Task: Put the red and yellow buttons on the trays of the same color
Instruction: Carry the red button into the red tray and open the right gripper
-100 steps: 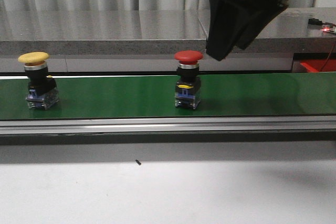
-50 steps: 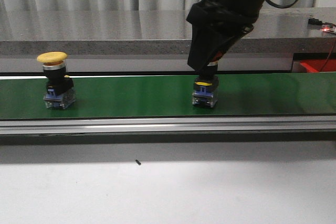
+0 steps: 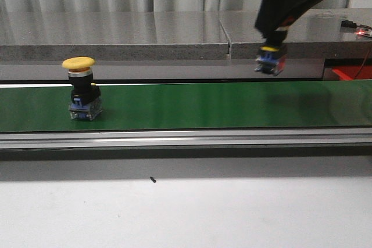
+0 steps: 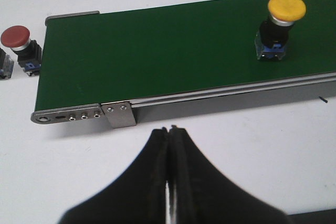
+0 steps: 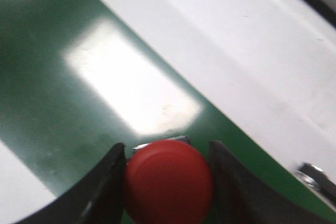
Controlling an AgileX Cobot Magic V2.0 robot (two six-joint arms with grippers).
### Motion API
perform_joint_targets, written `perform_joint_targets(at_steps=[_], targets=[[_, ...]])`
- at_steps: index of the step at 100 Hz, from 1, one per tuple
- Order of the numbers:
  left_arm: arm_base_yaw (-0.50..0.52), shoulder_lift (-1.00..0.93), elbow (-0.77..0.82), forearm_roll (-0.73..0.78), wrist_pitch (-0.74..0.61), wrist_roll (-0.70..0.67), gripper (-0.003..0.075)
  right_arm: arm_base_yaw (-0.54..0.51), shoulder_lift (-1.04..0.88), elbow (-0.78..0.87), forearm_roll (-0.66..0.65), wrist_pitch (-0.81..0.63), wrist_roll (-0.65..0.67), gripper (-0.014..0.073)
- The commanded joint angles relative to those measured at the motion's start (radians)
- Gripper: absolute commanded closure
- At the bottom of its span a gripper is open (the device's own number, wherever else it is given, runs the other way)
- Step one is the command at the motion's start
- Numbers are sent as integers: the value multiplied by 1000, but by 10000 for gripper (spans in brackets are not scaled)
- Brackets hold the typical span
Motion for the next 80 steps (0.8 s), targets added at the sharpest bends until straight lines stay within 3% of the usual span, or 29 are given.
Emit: perform_joint_targets(at_steps=[1,29,47,62,80], targets=[[-6,4,-27,-17,-69,-10,741,-89,-73,-37,17,-62,-10,507],[-6,4,-27,-17,-69,-10,741,-347,-82,-37,27,-107,-9,507],[-6,4,-27,-17,-69,-10,741,-482,-64,-37,79,-246,15,507],[-6,4,-27,-17,-69,-10,741,-569,-33,-37,149,-367,61,507],[-6,4,-27,-17,-69,-10,741,-637,28,-78,150,-363,62,507]])
